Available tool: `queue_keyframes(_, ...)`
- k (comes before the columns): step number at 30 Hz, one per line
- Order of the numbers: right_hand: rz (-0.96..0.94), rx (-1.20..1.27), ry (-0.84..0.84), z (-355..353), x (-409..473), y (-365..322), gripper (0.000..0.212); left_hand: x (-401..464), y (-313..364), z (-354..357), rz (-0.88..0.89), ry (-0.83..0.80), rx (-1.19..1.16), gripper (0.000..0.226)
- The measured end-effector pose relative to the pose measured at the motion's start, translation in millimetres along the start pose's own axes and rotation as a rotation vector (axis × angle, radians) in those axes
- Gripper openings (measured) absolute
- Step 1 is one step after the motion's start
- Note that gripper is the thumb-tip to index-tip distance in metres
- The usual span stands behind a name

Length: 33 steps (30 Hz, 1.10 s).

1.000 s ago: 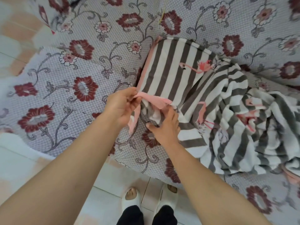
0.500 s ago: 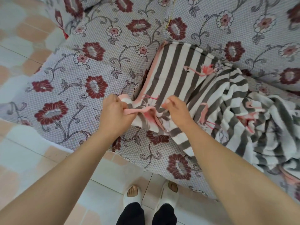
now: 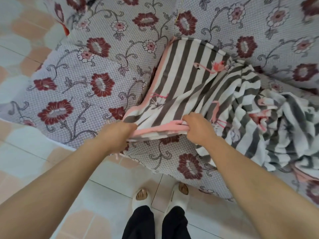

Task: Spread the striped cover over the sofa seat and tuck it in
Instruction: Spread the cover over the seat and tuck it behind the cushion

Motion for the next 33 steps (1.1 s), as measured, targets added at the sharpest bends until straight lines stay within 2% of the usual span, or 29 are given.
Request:
queue_keyframes(2, -0.029, -0.112, -0.005, 1.9, -10.4, 7.8, 0.019, -4.6, 5.2, 20.1, 0.002, -0.150, 0.092, 0.037)
queue_keyframes(4, -0.033, -0.122, -0.070, 7.6, -20.4, 20.2, 0.010, -8.0, 8.9, 37.1, 0.012, -0.249, 0.185, 0.047)
queue_keyframes(9, 0.087, -0.070, -0.549, 50.1, -56.1, 49.8, 0.012, -14.7, 15.3, 64.1, 0.076, -0.228, 0.370, 0.035)
queue_keyframes(12, 0.149, -0.144, -0.748, 73.2, -81.2, 68.1, 0.009, -22.2, 10.5, 90.9, 0.065, -0.256, 0.349, 0.038)
queue_keyframes(14, 0.165, -0.246, -0.772, 82.7, -86.7, 78.8, 0.015, -27.1, 10.8, 113.9, 0.064, -0.313, 0.327, 0.038)
queue_keyframes(17, 0.172, -0.364, -0.760, 94.0, -87.3, 82.6, 0.013, -26.9, 26.4, 140.6, 0.115, -0.349, 0.330, 0.037)
queue_keyframes(20, 0.182, -0.453, -0.758, 108.4, -88.8, 85.6, 0.018, -22.6, 44.1, 174.6, 0.155, -0.451, 0.256, 0.045)
queue_keyframes(23, 0.178, -0.508, -0.778, 126.9, -95.8, 91.4, 0.027, -23.0, 47.9, 212.1, 0.079, -0.585, 0.129, 0.051)
queue_keyframes(25, 0.187, -0.504, -0.849, 146.1, -104.9, 96.6, 0.032, -22.3, 45.9, 230.8, 0.013, -0.653, 0.034, 0.049)
queue_keyframes(27, 0.176, -0.460, -0.880, 162.5, -107.6, 96.4, 0.036, -9.6, 41.8, 230.6, -0.074, -0.584, -0.092, 0.045)
queue_keyframes(28, 0.155, -0.429, -0.848, 166.0, -104.2, 91.7, 0.034, 1.0, 38.8, 222.2, -0.116, -0.479, -0.162, 0.043)
queue_keyframes(31, 0.134, -0.300, -0.623, 155.6, -79.7, 74.2, 0.031, 35.7, 22.9, 174.5, -0.180, -0.063, -0.306, 0.043)
queue_keyframes(33, 0.142, -0.173, -0.505, 144.2, -61.9, 61.3, 0.035, 54.3, 9.8, 149.6, -0.189, 0.084, -0.341, 0.047)
Point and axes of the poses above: each hand's wrist, its own x-axis towards the middle knuckle, its own z-axis out of the palm, y = z × x, the point moved 10 cm from there along x, towards the middle knuckle, and after that the axes turned 11 degrees about z, right-handed, at the moved point
